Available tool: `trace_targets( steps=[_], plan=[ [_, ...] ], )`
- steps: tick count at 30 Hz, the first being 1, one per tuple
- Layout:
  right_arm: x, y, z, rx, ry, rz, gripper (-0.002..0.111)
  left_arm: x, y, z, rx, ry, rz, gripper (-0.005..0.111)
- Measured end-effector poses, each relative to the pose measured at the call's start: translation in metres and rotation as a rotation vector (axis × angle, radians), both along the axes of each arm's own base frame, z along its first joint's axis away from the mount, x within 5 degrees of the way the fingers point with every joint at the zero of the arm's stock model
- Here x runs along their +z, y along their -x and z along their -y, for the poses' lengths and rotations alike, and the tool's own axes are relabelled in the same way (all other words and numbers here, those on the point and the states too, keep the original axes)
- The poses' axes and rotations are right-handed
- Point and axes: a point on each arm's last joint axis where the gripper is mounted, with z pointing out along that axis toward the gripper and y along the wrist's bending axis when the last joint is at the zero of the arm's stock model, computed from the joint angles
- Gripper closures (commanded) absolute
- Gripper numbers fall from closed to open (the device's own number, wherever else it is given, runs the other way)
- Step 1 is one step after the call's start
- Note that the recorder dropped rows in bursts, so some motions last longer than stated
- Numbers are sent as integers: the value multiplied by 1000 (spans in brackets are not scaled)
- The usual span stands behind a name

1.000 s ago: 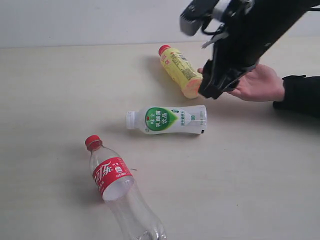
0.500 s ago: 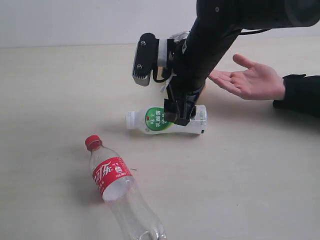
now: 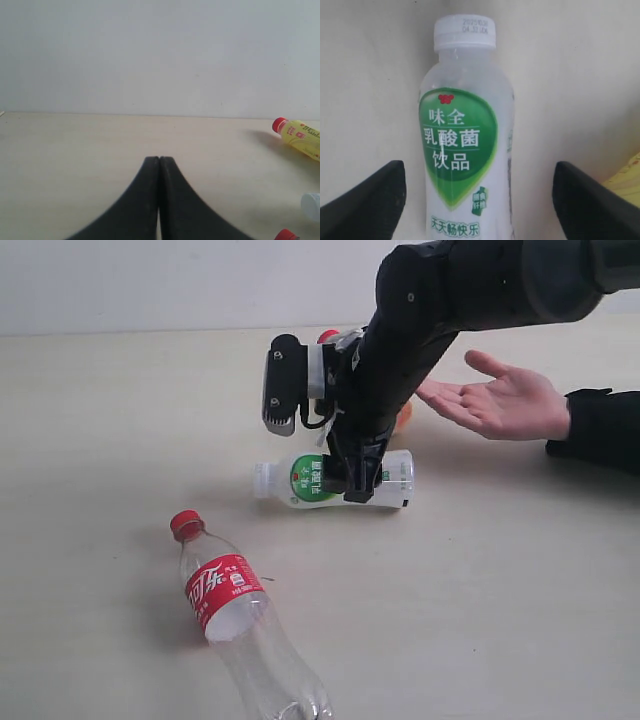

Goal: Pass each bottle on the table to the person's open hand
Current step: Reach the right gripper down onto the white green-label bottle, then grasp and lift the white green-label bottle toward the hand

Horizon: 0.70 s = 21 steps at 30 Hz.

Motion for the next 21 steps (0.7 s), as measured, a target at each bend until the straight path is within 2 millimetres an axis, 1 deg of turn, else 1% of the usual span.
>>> trace_targets(
  steps=[9, 21],
  plan=[
    [-22, -4, -3, 0, 12, -20, 32, 0, 0, 0, 0, 0, 0, 106],
    [-38, -6, -4, 1, 30, -43, 32, 0, 0, 0, 0, 0, 0, 106]
  ],
)
